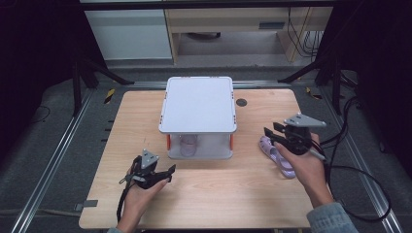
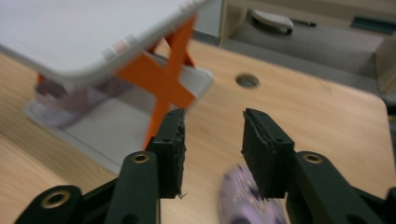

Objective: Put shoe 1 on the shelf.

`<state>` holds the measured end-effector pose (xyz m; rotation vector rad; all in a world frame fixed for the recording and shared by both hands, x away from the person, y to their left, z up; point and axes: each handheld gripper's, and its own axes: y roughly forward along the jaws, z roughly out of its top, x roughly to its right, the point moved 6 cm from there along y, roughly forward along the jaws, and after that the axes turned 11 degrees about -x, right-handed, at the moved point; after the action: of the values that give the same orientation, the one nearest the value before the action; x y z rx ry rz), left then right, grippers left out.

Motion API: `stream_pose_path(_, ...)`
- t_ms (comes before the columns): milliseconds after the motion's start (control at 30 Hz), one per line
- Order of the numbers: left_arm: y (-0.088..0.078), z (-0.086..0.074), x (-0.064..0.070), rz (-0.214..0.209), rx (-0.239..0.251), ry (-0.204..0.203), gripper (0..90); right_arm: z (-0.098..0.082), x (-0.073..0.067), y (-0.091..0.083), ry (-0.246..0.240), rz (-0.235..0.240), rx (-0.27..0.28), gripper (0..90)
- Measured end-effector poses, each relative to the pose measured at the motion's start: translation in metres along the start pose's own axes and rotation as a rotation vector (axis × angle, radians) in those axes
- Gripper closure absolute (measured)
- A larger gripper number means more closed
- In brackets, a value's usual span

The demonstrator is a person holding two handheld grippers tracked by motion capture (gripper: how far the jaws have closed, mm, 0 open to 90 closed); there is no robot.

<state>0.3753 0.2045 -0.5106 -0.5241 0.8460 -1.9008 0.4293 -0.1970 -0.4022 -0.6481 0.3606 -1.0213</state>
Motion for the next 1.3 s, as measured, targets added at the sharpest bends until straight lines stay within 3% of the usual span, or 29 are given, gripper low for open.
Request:
stream_pose_path(167,-0.010,-0.010,-0.014,0.012,-0.005,-0.007,22.2,-0.051,0.029,0.007,0.047,-0.044,-0.067,69.9)
stream_pose_path(400,-0.016,-0.018,-0.032,0.027,-0.010,-0.030,22.4,-0.093,0.057,0.024,0.062,-0.108,-0.177,68.3)
stream_pose_path(467,-0.017,-0.021,-0.036,0.032,-0.018,-0.032,22.4,-0.101,0.062,0.029,0.067,-0.106,-0.197,66.2)
stream_pose_path(667,-0.017,-0.025,-0.040,0.035,-0.020,-0.050,22.7,-0.104,0.065,0.029,0.072,-0.095,-0.182,65.0)
stream_pose_path(800,-0.019,-0.024,-0.041,0.037,-0.006,-0.057,23.0,-0.110,0.063,0.029,0.048,-0.083,-0.201,63.2)
stream_pose_path(1067,-0.019,-0.025,-0.043,0.041,-0.011,-0.060,23.6,-0.113,0.069,0.042,0.019,-0.118,-0.254,60.1)
stream_pose_path(1300,-0.018,-0.027,-0.048,0.061,-0.014,-0.064,24.4,-0.112,0.064,0.046,-0.019,-0.123,-0.300,79.5)
